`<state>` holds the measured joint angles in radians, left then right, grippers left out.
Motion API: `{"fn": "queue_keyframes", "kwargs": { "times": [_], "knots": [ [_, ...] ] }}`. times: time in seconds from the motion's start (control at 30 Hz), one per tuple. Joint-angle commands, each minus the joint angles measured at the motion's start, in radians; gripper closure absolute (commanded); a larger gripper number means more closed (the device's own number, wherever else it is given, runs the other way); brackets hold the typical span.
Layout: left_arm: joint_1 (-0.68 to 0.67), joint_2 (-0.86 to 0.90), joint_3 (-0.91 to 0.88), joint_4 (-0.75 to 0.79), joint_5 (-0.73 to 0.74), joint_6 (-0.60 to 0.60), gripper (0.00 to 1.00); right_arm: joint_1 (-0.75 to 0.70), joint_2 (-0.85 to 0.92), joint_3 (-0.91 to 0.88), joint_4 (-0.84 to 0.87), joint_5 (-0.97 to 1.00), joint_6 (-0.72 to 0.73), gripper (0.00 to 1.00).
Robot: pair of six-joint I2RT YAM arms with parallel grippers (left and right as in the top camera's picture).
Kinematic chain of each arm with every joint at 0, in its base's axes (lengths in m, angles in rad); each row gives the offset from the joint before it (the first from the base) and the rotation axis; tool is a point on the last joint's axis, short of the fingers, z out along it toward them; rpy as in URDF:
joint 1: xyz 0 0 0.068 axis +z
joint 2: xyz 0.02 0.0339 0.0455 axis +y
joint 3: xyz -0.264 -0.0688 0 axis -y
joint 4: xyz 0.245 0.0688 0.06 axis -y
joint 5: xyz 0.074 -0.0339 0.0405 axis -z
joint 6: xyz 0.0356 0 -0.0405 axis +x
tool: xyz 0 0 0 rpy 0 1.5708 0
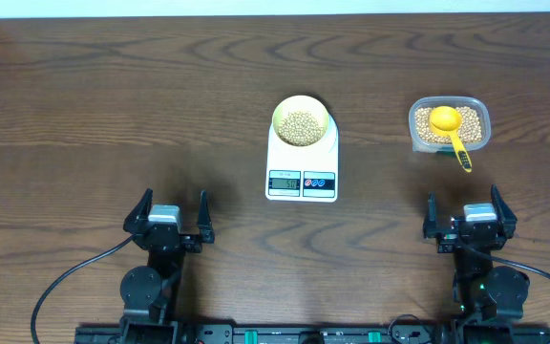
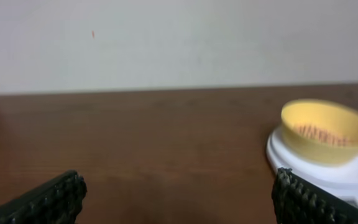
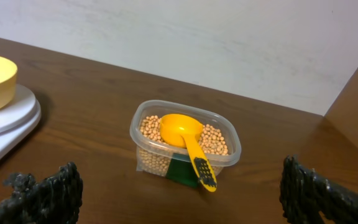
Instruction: Scoop item into bowl and weigh 50g on scale
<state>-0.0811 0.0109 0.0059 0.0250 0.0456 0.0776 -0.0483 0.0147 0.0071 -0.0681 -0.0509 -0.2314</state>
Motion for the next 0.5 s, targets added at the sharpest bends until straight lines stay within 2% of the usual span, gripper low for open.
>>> {"fn": "queue_keyframes", "kwargs": {
  "times": [0.0,0.13,0.47],
  "knots": [
    [0.004,-0.010,-0.002,-0.006,-0.009,-0.008,0.02,0.002,-0.008,-0.002,-0.005,0.007,-0.009,0.01],
    [0.004,-0.010,-0.002,-0.098,-0.009,-0.008,0.03,0.002,-0.008,-0.001,-0.005,0.007,-0.009,0.01],
    [0.004,-0.010,-0.002,-0.095,-0.010,-0.008,0.02,0.002,-0.008,-0.002,-0.005,0.007,-0.009,0.01]
  ]
}}
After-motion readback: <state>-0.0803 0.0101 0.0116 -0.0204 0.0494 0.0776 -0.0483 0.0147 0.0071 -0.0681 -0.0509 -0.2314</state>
